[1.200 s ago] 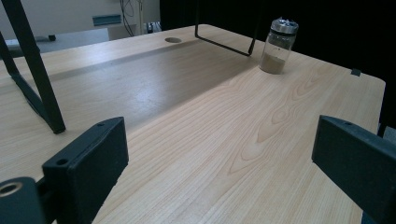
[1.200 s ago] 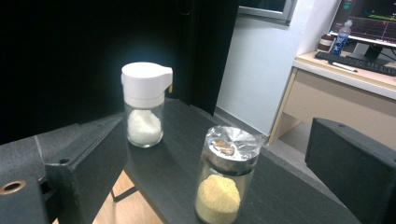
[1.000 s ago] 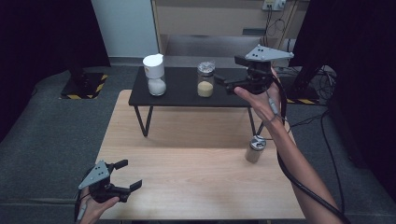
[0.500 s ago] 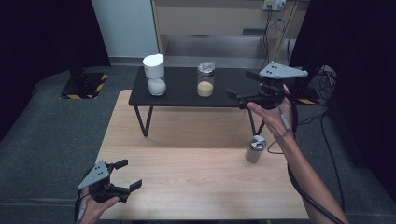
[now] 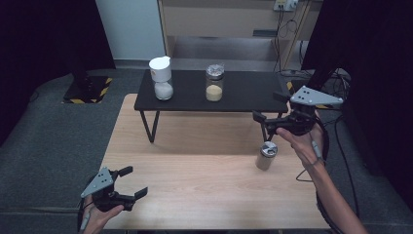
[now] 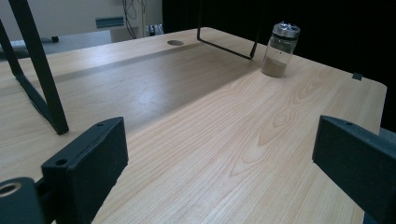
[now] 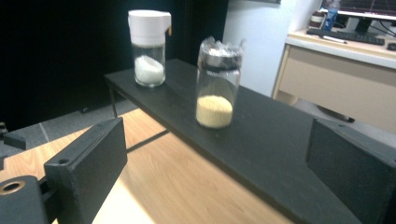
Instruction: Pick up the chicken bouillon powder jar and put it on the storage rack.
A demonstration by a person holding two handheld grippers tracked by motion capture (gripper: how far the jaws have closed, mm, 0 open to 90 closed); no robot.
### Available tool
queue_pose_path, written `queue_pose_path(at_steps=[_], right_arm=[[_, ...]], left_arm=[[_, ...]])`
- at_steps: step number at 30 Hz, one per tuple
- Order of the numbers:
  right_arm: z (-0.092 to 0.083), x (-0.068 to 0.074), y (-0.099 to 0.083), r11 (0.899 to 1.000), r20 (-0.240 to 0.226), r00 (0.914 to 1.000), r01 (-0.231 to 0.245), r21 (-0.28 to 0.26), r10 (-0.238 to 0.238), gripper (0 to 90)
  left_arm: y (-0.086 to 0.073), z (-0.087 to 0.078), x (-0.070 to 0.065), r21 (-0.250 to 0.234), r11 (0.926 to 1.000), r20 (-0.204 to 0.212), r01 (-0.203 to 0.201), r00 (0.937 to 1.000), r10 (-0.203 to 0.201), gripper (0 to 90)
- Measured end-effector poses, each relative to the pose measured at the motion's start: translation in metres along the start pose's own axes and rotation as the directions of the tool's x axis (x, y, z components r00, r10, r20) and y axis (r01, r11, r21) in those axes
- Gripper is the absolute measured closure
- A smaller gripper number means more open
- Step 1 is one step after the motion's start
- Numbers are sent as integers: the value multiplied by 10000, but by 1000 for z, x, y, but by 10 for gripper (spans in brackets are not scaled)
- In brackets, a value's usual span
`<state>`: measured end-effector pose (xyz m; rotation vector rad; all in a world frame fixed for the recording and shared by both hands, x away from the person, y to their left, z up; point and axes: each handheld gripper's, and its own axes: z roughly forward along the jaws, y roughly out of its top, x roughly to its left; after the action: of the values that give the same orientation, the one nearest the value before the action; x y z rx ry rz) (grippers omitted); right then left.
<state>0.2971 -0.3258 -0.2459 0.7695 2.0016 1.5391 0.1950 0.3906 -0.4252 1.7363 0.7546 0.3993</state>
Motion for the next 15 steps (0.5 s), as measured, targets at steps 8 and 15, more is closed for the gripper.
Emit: queue_pose_path(at_steps=[8, 15], right_arm=[[-27, 6, -20, 10000, 295, 9996, -30, 37, 29, 55], [-48, 11, -41, 9996, 417, 9987, -284, -35, 285, 54]], left_arm=[[0, 0, 0, -8, 10000, -10, -5, 10000, 5, 21], [0, -1, 0, -41, 10000, -47, -9, 10000, 8, 22]])
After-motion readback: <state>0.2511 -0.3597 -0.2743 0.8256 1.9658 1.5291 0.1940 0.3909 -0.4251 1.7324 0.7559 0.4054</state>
